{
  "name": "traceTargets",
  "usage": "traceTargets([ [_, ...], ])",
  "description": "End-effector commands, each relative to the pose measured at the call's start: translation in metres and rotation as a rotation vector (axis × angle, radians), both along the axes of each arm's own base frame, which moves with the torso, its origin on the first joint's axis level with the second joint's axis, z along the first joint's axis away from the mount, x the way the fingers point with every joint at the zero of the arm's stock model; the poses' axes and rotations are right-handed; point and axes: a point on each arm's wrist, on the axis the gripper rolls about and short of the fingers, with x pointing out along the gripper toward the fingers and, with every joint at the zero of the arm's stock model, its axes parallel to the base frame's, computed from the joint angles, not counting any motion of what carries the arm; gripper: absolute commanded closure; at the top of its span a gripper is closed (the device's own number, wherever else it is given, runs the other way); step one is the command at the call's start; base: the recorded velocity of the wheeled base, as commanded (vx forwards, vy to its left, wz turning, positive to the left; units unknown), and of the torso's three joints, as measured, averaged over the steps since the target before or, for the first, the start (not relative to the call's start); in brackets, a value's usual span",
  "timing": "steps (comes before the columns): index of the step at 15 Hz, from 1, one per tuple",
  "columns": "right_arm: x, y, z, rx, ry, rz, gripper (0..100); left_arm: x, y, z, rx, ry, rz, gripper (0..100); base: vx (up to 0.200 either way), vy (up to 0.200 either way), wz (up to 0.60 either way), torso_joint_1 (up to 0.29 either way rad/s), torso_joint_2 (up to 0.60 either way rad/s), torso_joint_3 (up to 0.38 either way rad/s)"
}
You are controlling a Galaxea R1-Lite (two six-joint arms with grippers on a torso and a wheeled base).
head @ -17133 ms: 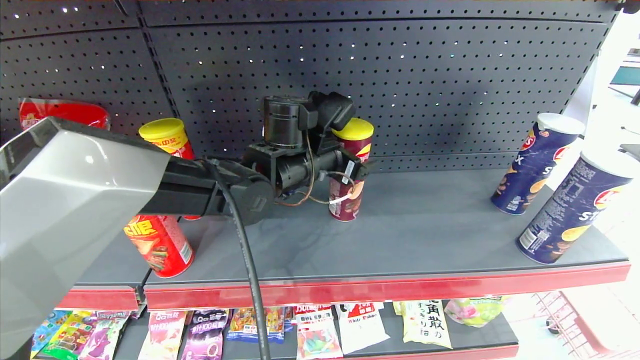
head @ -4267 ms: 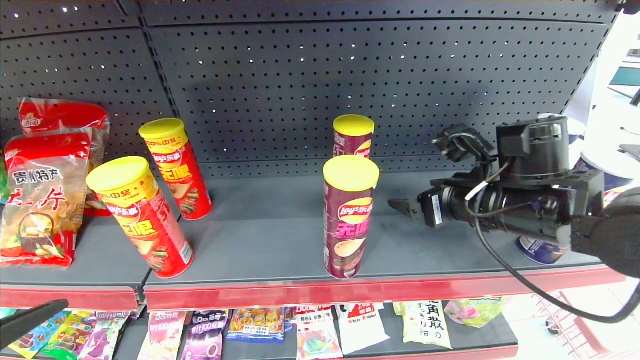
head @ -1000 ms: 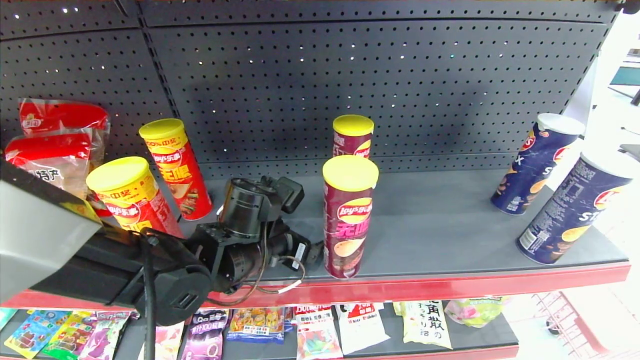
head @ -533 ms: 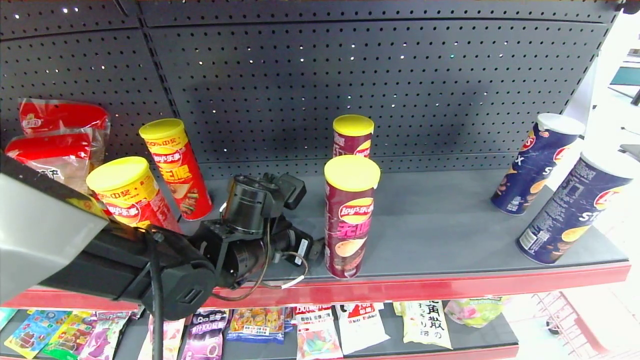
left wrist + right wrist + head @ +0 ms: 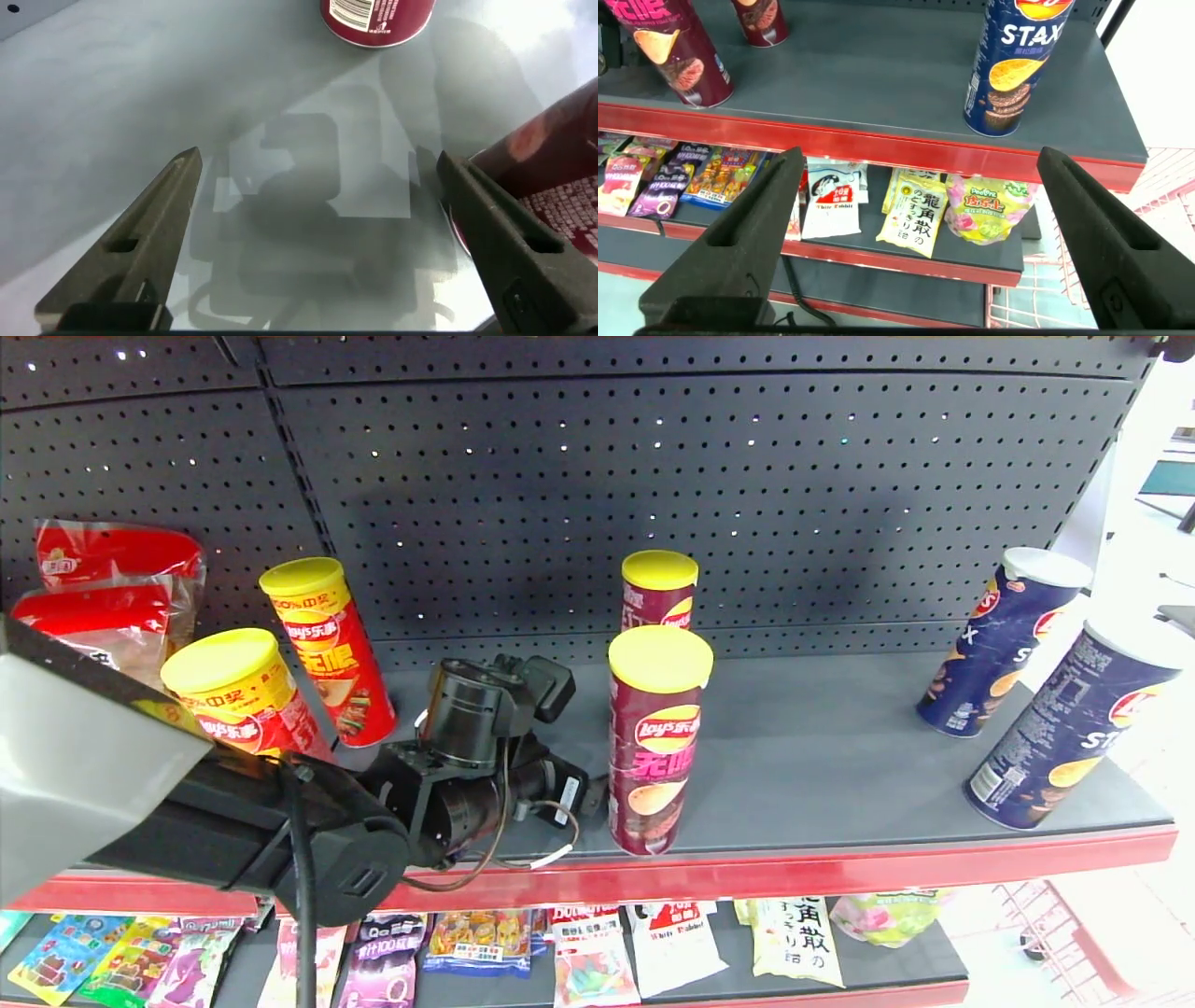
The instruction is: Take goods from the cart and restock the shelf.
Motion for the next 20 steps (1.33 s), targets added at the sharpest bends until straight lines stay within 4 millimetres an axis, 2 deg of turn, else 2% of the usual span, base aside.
traceTargets([
  [1,0.0,0.0,0.0,0.0,-0.001,0.001,0,0.002,-0.002,0.0,-0.002,-0.003,-0.001,0,0.0,0.0,0.0,0.0,0.0,0.0],
  [11,0.0,0.0,-0.003,-0.003,0.008,0.001,0,-0.001,-0.001,0.0,-0.006,0.003,0.002,0,0.0,0.0,0.0,0.0,0.0,0.0],
  [15,-0.001,0.0,-0.011,-0.007,0.015,0.001,0,-0.013,0.024,0.013,-0.021,-0.007,0.048,0,0.0,0.0,0.0,0.0,0.0,0.0],
  [18,0.002,0.001,-0.014,-0.02,0.041,0.002,0,-0.055,0.059,0.04,-0.059,-0.052,0.054,0,0.0,0.0,0.0,0.0,0.0,0.0],
  [19,0.005,0.002,-0.017,-0.03,0.064,0.002,0,-0.076,0.073,0.05,-0.078,-0.078,0.052,0,0.0,0.0,0.0,0.0,0.0,0.0],
  [20,0.006,0.002,-0.019,-0.033,0.075,0.002,0,-0.083,0.078,0.053,-0.086,-0.087,0.051,0,0.0,0.0,0.0,0.0,0.0,0.0],
])
